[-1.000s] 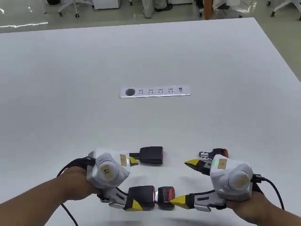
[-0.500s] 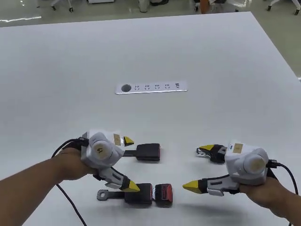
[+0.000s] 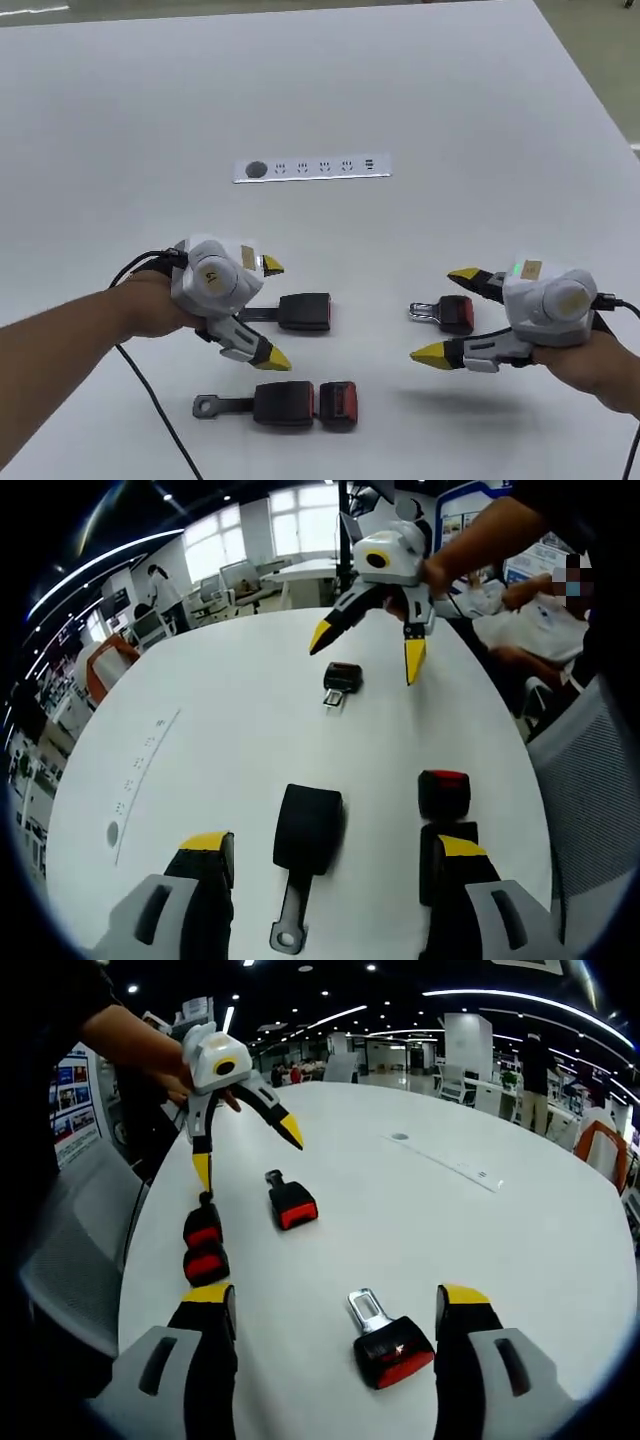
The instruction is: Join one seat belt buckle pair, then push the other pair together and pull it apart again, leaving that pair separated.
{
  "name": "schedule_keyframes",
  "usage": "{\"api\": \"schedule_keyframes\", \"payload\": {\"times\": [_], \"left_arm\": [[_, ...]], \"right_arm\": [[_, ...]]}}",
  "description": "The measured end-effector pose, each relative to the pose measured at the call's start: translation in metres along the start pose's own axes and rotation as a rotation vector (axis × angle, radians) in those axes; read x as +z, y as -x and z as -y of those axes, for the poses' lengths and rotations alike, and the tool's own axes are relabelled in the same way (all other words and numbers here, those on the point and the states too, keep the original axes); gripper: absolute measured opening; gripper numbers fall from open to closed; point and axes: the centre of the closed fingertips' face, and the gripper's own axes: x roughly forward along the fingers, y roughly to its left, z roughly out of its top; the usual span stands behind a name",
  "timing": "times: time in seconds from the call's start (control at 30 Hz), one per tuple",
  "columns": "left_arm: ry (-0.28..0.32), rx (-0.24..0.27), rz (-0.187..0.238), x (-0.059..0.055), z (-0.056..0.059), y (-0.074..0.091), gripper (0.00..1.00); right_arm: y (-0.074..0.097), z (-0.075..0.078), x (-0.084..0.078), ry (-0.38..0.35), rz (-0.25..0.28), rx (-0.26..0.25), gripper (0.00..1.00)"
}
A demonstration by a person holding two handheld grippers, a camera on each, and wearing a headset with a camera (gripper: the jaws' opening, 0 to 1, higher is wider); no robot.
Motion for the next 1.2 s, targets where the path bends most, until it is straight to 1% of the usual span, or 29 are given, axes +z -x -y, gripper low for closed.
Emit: {"api": "schedule_keyframes", "payload": {"times": [0.1,0.17,0.2,0.27,0.3,0.37,0.43,0.53,0.57,0.63,0.7,0.77,0.83,0.9,0.97,1.03,1.1,1.17,1.2], "left_arm": [[0.000,-0.005,-0.001,-0.001,-0.005,-0.005,0.84],[0.006,-0.017,0.004,0.000,-0.005,-0.008,0.83],[0.013,-0.023,0.002,-0.003,-0.008,-0.011,0.83],[0.015,-0.028,-0.001,-0.006,-0.011,-0.015,0.83],[0.018,-0.031,-0.001,-0.006,-0.010,-0.015,0.83],[0.035,-0.041,-0.002,-0.010,-0.010,-0.020,0.82],[0.047,-0.044,-0.003,-0.020,-0.016,-0.027,0.81],[0.070,-0.048,-0.005,-0.021,-0.018,-0.027,0.79],[0.066,-0.053,-0.005,-0.024,-0.018,-0.029,0.78],[0.062,-0.061,-0.001,-0.022,-0.018,-0.029,0.75],[0.074,-0.064,0.014,-0.022,-0.019,-0.034,0.75],[0.086,-0.065,0.022,-0.025,-0.024,-0.041,0.74],[0.093,-0.072,0.027,-0.025,-0.020,-0.044,0.72],[0.099,-0.071,0.037,-0.023,-0.019,-0.044,0.71],[0.107,-0.077,0.047,-0.023,-0.019,-0.046,0.69],[0.110,-0.086,0.043,-0.027,-0.019,-0.049,0.69],[0.108,-0.093,0.040,-0.026,-0.014,-0.048,0.68],[0.093,-0.089,0.044,-0.025,-0.016,-0.047,0.66],[0.097,-0.087,0.047,-0.025,-0.017,-0.047,0.65]], "right_arm": [[0.000,0.007,-0.003,-0.002,-0.010,0.003,0.82],[0.001,0.013,-0.005,-0.010,-0.016,0.004,0.84],[0.002,0.016,-0.007,-0.013,-0.018,0.004,0.86],[0.002,0.021,-0.013,-0.017,-0.032,0.012,0.84],[0.003,0.022,-0.014,-0.020,-0.036,0.013,0.83],[0.005,0.022,-0.015,-0.030,-0.039,0.016,0.84],[0.005,0.022,-0.017,-0.035,-0.045,0.019,0.83],[0.004,0.026,-0.027,-0.049,-0.066,0.027,0.82],[0.004,0.027,-0.029,-0.052,-0.068,0.029,0.81],[0.003,0.029,-0.032,-0.056,-0.071,0.034,0.81],[0.002,0.029,-0.035,-0.058,-0.076,0.044,0.79],[0.000,0.033,-0.040,-0.058,-0.086,0.050,0.78],[-0.001,0.035,-0.043,-0.063,-0.089,0.055,0.76],[-0.002,0.034,-0.045,-0.057,-0.102,0.064,0.74],[-0.003,0.034,-0.048,-0.043,-0.115,0.074,0.72],[-0.004,0.033,-0.049,-0.043,-0.115,0.083,0.70],[-0.004,0.034,-0.051,-0.030,-0.121,0.087,0.67],[-0.005,0.035,-0.053,-0.029,-0.126,0.093,0.65],[-0.003,0.035,-0.056,-0.019,-0.137,0.093,0.64]]}}
